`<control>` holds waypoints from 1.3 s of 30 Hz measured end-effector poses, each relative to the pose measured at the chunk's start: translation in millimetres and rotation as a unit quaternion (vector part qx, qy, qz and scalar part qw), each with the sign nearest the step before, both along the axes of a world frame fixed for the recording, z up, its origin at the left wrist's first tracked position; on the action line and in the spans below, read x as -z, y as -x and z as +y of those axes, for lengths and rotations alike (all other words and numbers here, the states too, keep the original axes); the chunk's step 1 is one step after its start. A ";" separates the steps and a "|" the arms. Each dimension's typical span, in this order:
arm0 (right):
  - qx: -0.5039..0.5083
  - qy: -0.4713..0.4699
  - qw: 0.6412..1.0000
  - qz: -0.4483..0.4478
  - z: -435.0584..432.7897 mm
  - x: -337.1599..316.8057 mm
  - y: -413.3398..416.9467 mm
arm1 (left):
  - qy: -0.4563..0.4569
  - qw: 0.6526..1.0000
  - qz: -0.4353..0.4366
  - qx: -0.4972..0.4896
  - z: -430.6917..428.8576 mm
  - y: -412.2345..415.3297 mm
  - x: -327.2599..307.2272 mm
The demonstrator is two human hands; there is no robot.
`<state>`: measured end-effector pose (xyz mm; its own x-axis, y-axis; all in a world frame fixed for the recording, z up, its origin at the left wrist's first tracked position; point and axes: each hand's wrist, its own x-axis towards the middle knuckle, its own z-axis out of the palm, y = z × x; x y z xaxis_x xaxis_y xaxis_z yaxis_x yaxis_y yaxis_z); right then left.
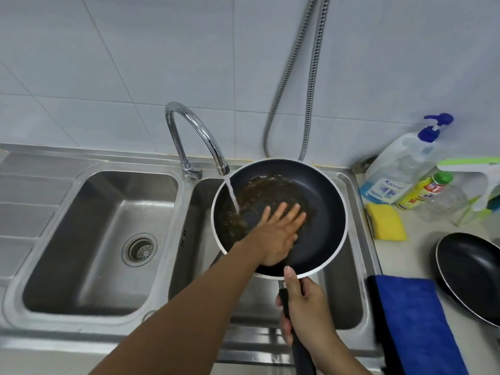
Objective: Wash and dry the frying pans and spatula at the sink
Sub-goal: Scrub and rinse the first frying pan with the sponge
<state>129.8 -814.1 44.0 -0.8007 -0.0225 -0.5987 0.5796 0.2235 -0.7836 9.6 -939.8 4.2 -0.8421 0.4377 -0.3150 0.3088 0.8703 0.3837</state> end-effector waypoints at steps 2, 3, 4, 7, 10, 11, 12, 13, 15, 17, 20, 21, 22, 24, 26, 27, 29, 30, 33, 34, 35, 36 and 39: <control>0.001 -0.004 1.000 0.001 3.4 0.5 5.1 | -0.006 0.998 -0.029 0.052 -2.6 -8.5 -4.0; 0.001 -0.005 1.000 0.003 5.1 1.2 6.3 | -0.005 0.998 -0.039 0.059 -6.4 -9.7 -6.2; 0.003 -0.003 1.000 0.007 6.3 2.0 7.1 | 0.000 0.997 -0.049 0.051 -11.4 -10.4 -8.3; 0.010 -0.003 1.000 0.013 8.5 4.4 7.2 | 0.017 0.993 -0.084 -0.081 -31.9 -8.2 -11.5; 0.004 -0.007 1.000 0.020 8.8 4.4 6.8 | 0.056 0.978 -0.115 -0.166 -41.5 0.3 -10.5; 0.000 -0.008 1.000 0.021 8.5 4.4 6.9 | 0.066 0.975 -0.111 -0.180 -38.1 3.6 -9.9; -0.006 -0.008 1.000 0.021 7.9 4.3 7.2 | 0.069 0.972 -0.104 -0.198 -32.2 5.7 -9.9; -0.010 -0.008 1.000 0.022 7.1 4.7 7.9 | 0.070 0.969 -0.100 -0.215 -24.7 6.3 -10.9; -0.008 -0.011 1.000 0.028 6.2 6.7 11.2 | 0.064 0.968 -0.102 -0.221 -9.0 1.3 -10.6; -0.002 -0.018 0.999 0.035 8.1 7.9 15.6 | 0.051 0.974 -0.122 -0.183 1.1 -11.5 -8.7; 0.003 -0.021 0.999 0.030 14.3 6.4 21.5 | 0.032 0.977 -0.162 -0.133 -4.5 -30.1 -13.3; 0.004 -0.019 0.999 0.029 15.9 5.9 23.0 | 0.051 0.978 -0.159 -0.123 -10.8 -33.6 -15.2; 0.007 -0.015 0.999 0.027 17.0 5.7 23.9 | 0.090 0.980 -0.141 -0.112 -17.2 -36.6 -18.0; 0.012 -0.008 1.000 0.025 16.0 6.4 24.9 | 0.164 0.977 -0.086 -0.107 -28.1 -39.6 -20.2; 0.009 -0.008 1.000 0.025 12.6 8.5 25.2 | 0.185 0.971 -0.076 -0.133 -30.0 -41.1 -19.4; 0.005 -0.010 1.000 0.027 10.5 9.7 25.4 | 0.179 0.969 -0.089 -0.144 -27.8 -40.8 -18.0; -0.006 -0.018 0.999 0.035 7.3 11.3 25.2 | 0.138 0.967 -0.132 -0.167 -21.6 -38.9 -11.6; -0.010 -0.022 0.999 0.040 6.6 11.9 25.1 | 0.112 0.966 -0.150 -0.180 -18.8 -37.1 -8.6; -0.019 -0.034 0.998 0.044 6.2 12.4 24.8 | 0.027 0.966 -0.154 -0.207 -9.2 -31.9 -2.7; -0.024 -0.035 0.998 0.043 5.7 12.4 24.9 | 0.005 0.966 -0.149 -0.213 -5.8 -29.4 -1.8; -0.023 -0.035 0.998 0.042 5.4 12.8 24.9 | -0.012 0.966 -0.145 -0.216 -2.4 -25.9 -0.3; -0.019 -0.033 0.998 0.043 5.5 13.3 24.7 | -0.021 0.968 -0.137 -0.211 1.2 -22.5 1.2; -0.022 -0.035 0.998 0.044 6.1 14.2 21.2 | -0.032 0.984 -0.068 -0.162 12.8 -9.1 3.3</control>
<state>108.5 -808.0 29.8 -0.8490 -0.0199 -0.5280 0.4980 0.3039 -0.8122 18.7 -927.0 0.8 -0.8931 0.1751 -0.4144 -0.0389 0.8876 0.4589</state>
